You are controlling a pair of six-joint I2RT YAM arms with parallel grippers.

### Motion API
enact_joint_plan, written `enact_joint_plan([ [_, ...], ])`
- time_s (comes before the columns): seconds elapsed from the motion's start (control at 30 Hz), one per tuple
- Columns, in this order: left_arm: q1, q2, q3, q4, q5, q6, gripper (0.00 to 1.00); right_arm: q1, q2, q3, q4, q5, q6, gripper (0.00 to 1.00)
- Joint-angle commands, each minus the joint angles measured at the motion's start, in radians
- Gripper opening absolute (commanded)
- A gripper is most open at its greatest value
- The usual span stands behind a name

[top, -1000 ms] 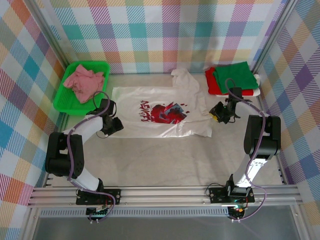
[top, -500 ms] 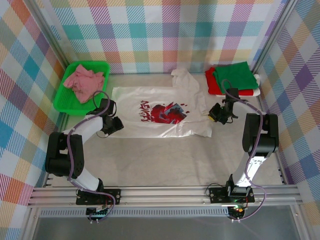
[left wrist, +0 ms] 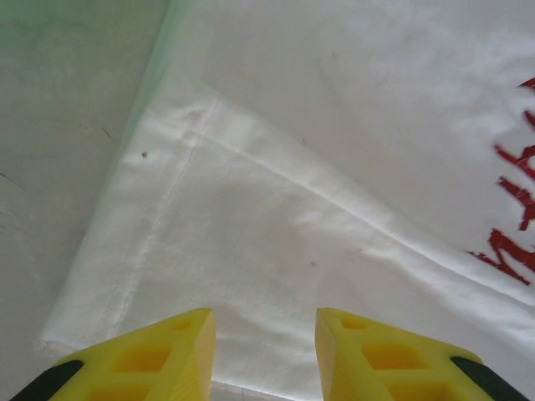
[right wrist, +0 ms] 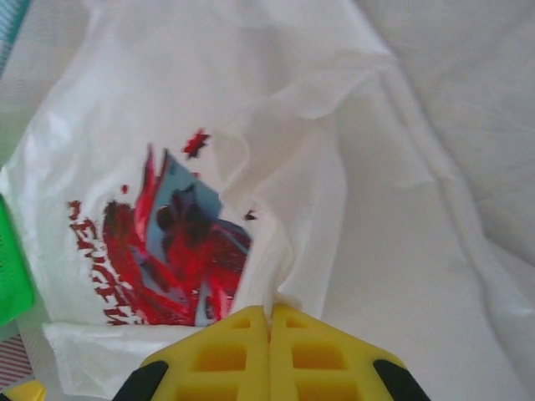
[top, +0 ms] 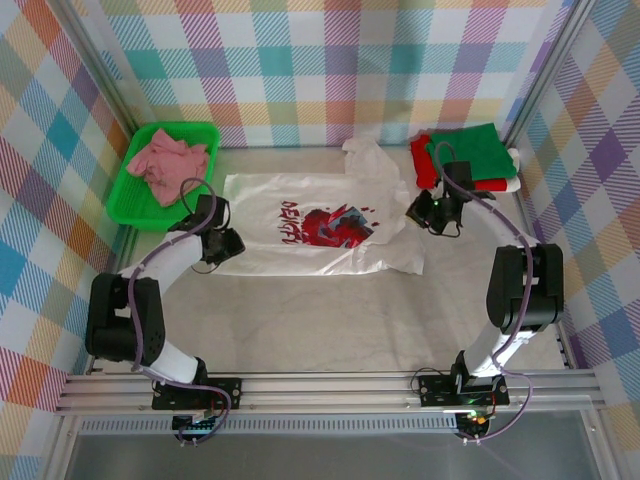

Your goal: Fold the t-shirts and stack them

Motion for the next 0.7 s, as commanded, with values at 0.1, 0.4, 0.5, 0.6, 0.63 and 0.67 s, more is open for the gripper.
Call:
enact_joint_plan([
  [0.1,-0.013,-0.042,-0.008,0.003,-0.037,-0.012,0.37,0.05,0.019,0.147,-0.023,0.037,-0.039,0.0],
  [0.4,-0.013,-0.036,-0.006,-0.003,-0.035,-0.012,0.37,0.115,0.212,0.39,-0.049,0.058,-0.05,0.0],
  [0.5,-0.013,-0.034,-0.01,-0.008,-0.045,-0.008,0.37,0.131,0.275,0.456,-0.05,0.072,-0.046,0.0],
  [0.6,-0.013,-0.026,-0.009,-0.013,-0.047,-0.006,0.38,0.143,0.352,0.541,-0.07,0.079,-0.045,0.0],
  [0.63,-0.012,-0.024,-0.01,-0.013,-0.047,-0.005,0.38,0.147,0.374,0.581,-0.082,0.083,-0.047,0.0],
  [0.67,-0.012,-0.021,-0.01,-0.01,-0.049,-0.004,0.38,0.154,0.401,0.612,-0.085,0.082,-0.055,0.0],
])
